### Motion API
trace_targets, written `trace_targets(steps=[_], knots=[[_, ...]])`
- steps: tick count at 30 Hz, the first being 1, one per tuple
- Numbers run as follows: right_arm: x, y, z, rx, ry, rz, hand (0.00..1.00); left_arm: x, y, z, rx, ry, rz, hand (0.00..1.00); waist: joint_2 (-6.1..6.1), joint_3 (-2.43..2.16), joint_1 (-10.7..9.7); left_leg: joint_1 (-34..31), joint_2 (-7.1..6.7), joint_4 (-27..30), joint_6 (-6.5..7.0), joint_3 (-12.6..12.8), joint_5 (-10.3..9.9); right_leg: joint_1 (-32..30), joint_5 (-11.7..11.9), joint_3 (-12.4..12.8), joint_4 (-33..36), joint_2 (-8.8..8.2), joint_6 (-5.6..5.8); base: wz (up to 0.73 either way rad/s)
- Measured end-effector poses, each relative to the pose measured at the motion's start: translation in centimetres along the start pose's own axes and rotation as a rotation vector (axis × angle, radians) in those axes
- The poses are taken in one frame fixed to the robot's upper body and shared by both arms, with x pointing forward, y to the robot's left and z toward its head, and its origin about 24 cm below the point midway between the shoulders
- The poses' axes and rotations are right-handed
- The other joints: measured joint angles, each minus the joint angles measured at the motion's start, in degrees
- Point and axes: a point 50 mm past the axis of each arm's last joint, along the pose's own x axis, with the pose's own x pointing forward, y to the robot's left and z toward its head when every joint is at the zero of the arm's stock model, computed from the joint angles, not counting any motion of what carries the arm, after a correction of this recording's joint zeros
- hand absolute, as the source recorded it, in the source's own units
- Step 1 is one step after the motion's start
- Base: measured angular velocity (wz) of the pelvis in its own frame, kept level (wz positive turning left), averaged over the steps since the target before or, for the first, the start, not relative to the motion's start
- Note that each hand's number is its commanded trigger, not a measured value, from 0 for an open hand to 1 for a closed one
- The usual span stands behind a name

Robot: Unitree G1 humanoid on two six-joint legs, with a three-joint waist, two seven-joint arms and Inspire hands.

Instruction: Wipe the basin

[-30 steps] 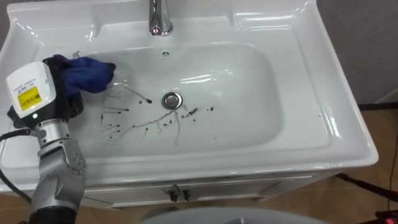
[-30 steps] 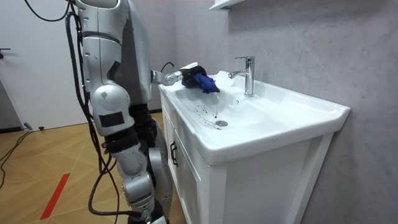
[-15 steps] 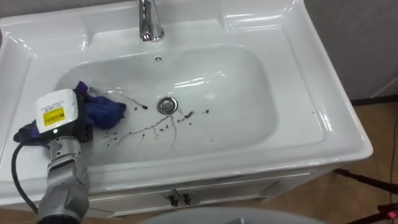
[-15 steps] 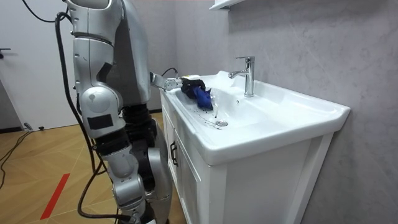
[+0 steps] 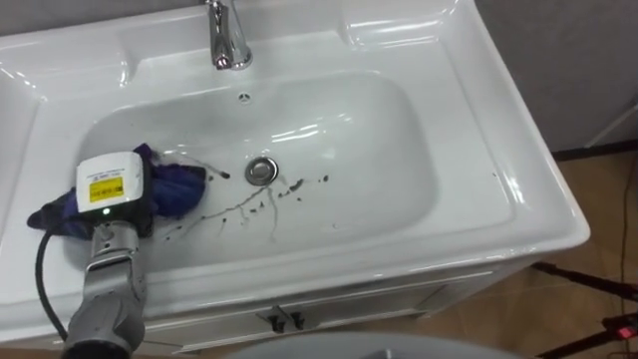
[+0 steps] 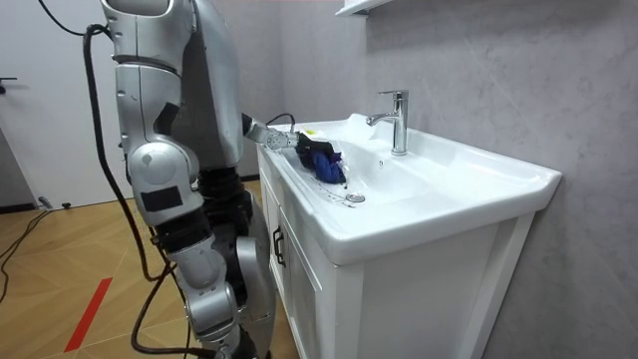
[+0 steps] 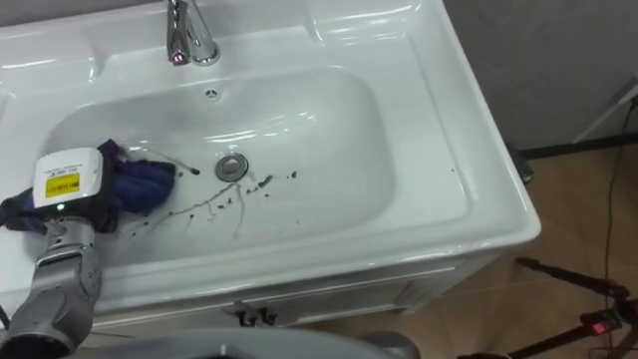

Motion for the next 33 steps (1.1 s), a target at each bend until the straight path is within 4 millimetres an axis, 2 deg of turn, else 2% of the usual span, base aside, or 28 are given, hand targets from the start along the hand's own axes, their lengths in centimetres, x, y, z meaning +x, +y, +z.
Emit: trace_targets(steps=[6,11,15,18,23,28,29,31,33], knots=[[0.0,0.0,0.2,-0.007,-0.001,0.002,0.00,0.8,0.1,1.3,0.015,-0.038,-0.083,1.00,0.69,-0.01,-0.3,0.9,0.06,-0.8,-0.06,0.7,0.0,0.0,0.0,0.3,0.0,-0.01,0.00,-0.06],[0.0,-0.3,1.0,-0.032,-0.018,-0.006,0.00,1.9,0.9,2.4,0.020,-0.078,-0.189,1.00,0.91,-0.06,-2.4,0.8,0.06,-0.6,-0.04,0.7,0.1,0.0,0.0,0.1,0.1,-0.13,0.00,0.01],[-0.1,-0.9,2.2,-0.048,-0.048,-0.023,0.00,2.8,2.0,2.9,-0.042,-0.132,-0.326,1.00,1.47,0.14,-3.7,0.9,0.14,-0.6,-0.04,1.3,0.1,-0.2,0.0,0.3,0.1,-0.13,0.00,-0.05],[-0.1,-1.1,2.5,-0.051,-0.052,-0.023,0.00,2.7,2.5,3.4,-0.052,-0.163,-0.383,1.00,1.76,0.27,-4.7,0.7,0.20,-0.7,-0.04,1.7,0.1,-0.8,0.0,0.4,0.7,-0.15,-0.02,-0.04],[-0.1,-1.0,2.4,-0.066,-0.044,-0.011,0.00,2.5,3.8,5.0,-0.105,-0.249,-0.463,1.00,1.91,0.47,-5.1,-0.6,0.20,-0.1,-0.05,2.3,0.1,-2.5,-0.6,0.4,2.2,-0.45,-0.20,-0.01],[-0.1,-1.0,2.4,-0.070,-0.050,-0.008,0.00,1.1,5.2,8.6,-0.087,-0.447,-0.495,1.00,2.31,0.84,-5.9,-2.2,0.35,0.4,-0.05,2.6,0.1,-4.4,-0.6,0.5,3.9,-0.56,-0.29,-0.01],[-0.1,-1.0,2.5,-0.070,-0.050,-0.008,0.00,1.0,5.3,8.8,-0.088,-0.458,-0.498,1.00,2.34,0.87,-6.0,-2.2,0.37,0.4,-0.05,2.7,0.1,-4.5,-0.6,0.5,4.1,-0.60,-0.33,-0.05],[-0.1,-1.0,2.5,-0.069,-0.048,-0.009,0.00,1.1,5.5,9.1,-0.087,-0.478,-0.513,1.00,2.47,1.20,-6.5,-2.3,0.43,1.0,-0.05,2.7,0.0,-4.5,-0.7,0.4,4.0,-0.60,-0.34,-0.02],[0.0,-1.0,2.4,-0.068,-0.045,-0.007,0.00,1.1,5.6,9.1,-0.084,-0.484,-0.523,1.00,2.44,1.23,-6.7,-2.3,0.43,1.2,-0.05,2.8,0.0,-4.6,-0.8,0.5,3.9,-0.66,-0.45,0.00]])
